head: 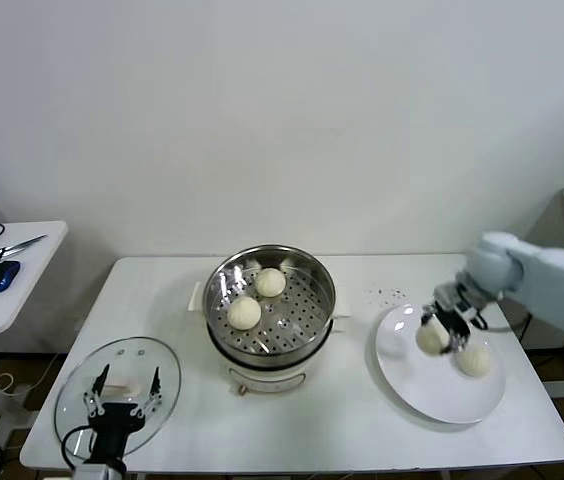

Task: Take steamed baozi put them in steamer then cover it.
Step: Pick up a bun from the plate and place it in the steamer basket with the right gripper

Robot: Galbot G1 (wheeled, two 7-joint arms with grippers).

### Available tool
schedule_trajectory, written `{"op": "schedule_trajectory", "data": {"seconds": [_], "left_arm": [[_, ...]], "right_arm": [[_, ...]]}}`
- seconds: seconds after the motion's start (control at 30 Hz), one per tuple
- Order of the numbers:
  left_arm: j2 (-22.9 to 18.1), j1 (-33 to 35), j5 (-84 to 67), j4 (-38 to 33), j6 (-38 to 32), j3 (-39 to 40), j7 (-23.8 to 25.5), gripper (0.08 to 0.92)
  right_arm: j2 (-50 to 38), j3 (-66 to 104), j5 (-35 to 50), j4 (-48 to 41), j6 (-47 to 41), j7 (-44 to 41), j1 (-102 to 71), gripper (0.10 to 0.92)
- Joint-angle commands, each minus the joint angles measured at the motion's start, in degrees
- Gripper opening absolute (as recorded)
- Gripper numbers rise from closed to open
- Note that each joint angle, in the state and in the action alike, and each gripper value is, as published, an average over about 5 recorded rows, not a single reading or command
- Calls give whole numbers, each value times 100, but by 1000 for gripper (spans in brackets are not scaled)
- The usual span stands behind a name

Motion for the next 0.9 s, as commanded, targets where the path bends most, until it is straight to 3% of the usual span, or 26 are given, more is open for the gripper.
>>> {"op": "schedule_trajectory", "data": {"seconds": [0.03, 0.23, 0.5, 0.9], "left_arm": [[-16, 7, 8, 15, 28, 61, -1, 823], [-2, -63, -62, -33, 105, 73, 9, 823], [37, -238, -77, -34, 187, 51, 17, 823], [109, -157, -93, 45, 105, 87, 16, 823]], "right_arm": [[1551, -562, 11, -298, 1606, -385, 2134, 679], [2627, -321, 2, -571, 2210, -400, 2327, 680], [3812, -52, -162, -454, 2229, -406, 1715, 687], [4287, -178, -654, -302, 2164, -385, 665, 687]]}}
